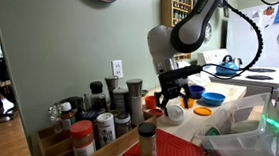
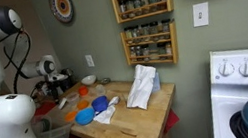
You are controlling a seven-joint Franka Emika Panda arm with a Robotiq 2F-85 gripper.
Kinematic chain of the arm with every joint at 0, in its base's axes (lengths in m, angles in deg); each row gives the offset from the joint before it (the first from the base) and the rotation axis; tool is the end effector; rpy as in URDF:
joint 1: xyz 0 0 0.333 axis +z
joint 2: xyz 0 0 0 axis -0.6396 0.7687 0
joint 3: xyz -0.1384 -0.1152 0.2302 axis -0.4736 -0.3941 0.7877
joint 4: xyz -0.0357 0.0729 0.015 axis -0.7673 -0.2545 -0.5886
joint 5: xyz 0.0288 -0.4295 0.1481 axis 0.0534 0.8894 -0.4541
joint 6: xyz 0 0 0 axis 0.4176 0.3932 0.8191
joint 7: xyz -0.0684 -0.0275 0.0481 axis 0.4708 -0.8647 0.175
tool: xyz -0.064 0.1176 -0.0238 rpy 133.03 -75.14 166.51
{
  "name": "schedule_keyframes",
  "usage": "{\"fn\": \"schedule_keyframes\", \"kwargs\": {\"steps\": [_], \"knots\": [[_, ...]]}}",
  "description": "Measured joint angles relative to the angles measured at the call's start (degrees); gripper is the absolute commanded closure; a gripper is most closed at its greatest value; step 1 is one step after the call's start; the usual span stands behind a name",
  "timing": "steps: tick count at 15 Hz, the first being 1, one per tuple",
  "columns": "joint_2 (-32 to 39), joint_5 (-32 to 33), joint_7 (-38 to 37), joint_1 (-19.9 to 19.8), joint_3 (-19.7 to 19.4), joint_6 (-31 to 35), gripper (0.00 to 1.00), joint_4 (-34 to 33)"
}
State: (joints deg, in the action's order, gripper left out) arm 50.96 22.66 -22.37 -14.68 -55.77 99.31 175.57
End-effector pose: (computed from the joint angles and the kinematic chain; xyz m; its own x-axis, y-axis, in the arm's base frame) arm 0.3830 0.3620 0.1307 0.8677 -0.4701 -0.1615 -0.4499 -0.8809 0.1468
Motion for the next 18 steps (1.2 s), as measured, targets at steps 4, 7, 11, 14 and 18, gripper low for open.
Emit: {"fn": "schedule_keyframes", "kwargs": {"steps": [4,7,11,14,18], "knots": [[0.2,1.2,-3.0,0.0,-0.2,0.3,0.0,1.1],[0.3,1.2,-4.3,0.0,-0.3,2.4,0.0,1.2],[0.6,1.3,-5.3,0.0,-0.7,4.0,0.0,1.3],[1.0,1.4,-5.4,0.0,-0.9,4.0,0.0,1.4],[1.2,1.6,-5.4,0.0,-1.1,4.0,0.0,1.4]]}}
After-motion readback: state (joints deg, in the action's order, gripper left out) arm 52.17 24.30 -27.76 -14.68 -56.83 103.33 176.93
